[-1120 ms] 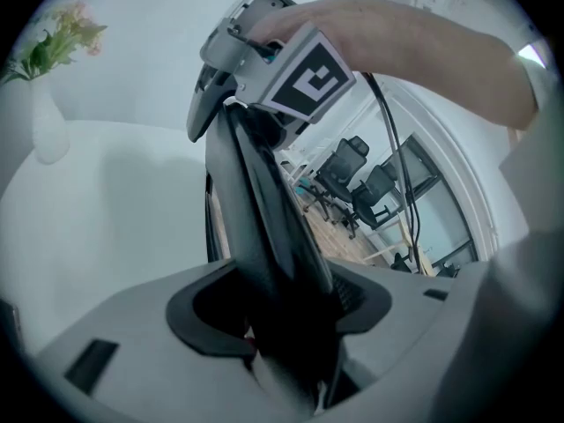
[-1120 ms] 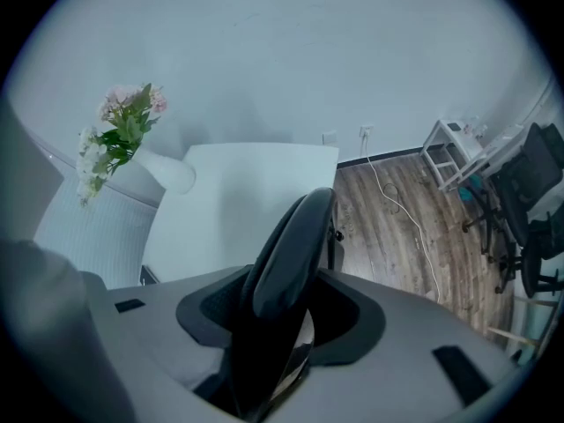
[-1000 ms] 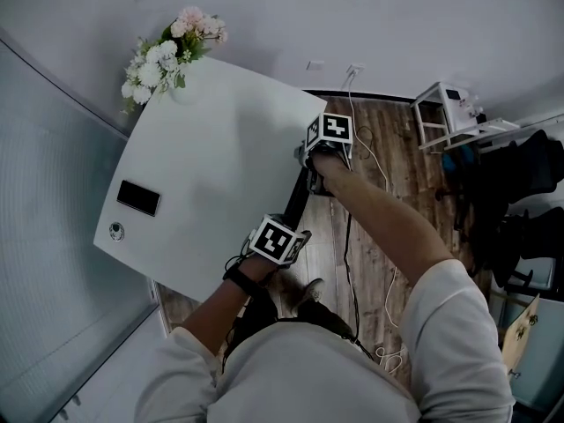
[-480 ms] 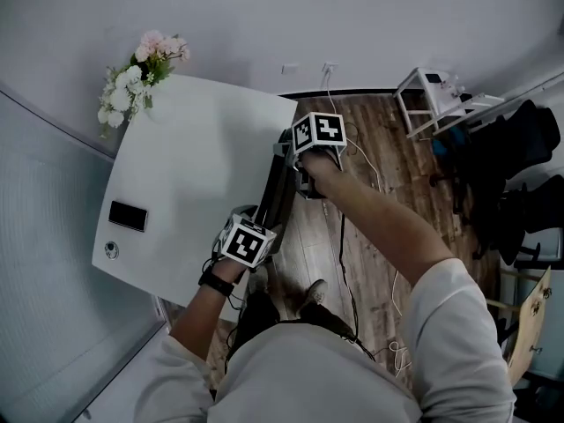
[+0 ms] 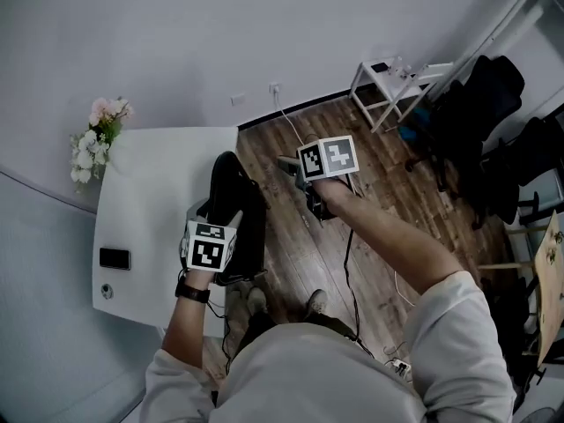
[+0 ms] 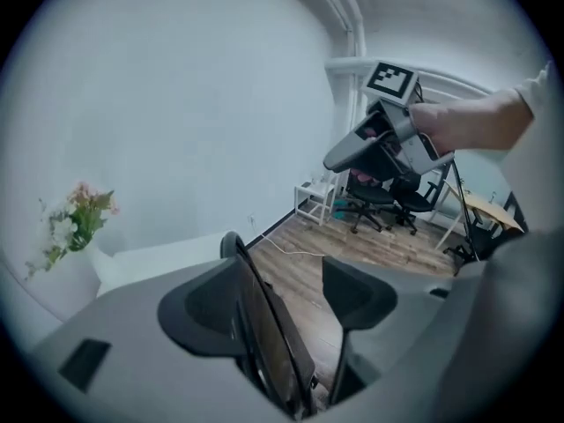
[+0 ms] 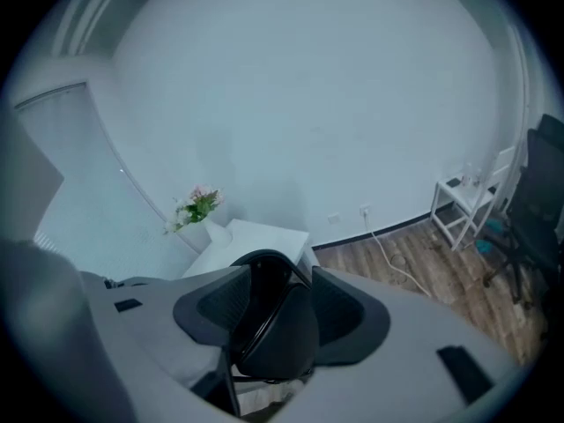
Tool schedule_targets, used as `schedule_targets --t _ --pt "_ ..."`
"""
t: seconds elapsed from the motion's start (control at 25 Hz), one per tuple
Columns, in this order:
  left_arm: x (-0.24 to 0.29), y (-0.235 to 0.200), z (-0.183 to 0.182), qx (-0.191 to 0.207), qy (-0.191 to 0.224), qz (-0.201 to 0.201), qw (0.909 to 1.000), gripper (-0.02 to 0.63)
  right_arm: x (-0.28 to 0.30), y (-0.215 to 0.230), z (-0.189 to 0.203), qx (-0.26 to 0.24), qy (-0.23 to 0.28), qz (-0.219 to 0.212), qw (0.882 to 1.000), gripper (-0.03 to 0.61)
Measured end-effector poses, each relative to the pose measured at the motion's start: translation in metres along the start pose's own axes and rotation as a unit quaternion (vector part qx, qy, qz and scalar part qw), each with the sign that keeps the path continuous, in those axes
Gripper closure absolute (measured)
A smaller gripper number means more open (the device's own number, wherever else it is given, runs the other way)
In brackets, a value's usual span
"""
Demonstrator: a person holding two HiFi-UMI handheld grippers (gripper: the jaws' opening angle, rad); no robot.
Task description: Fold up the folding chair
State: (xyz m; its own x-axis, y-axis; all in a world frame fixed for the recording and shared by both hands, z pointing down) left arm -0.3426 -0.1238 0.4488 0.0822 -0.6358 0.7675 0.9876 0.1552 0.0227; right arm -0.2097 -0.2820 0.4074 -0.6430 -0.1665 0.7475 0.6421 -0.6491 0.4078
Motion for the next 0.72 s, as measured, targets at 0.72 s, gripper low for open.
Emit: schedule_targets --t 0.72 --pt "-0.084 0.184 -0.131 0.071 0.202 0.073 0.9741 0.383 -0.300 0.078 0.129 -0.144 0.261 0.155 0.942 0.428"
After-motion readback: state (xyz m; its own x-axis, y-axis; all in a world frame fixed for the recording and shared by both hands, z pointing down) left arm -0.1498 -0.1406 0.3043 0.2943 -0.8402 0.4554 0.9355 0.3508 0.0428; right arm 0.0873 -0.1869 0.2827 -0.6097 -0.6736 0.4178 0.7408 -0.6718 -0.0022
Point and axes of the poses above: the fingertips, and each gripper's own axes: x forward along the fingers, y to its right, z out of its underside, the point moved 3 cm from there along -x, backward along the fingers, and after that the axes turned 7 degrees about -y, right-handed, at the moved point
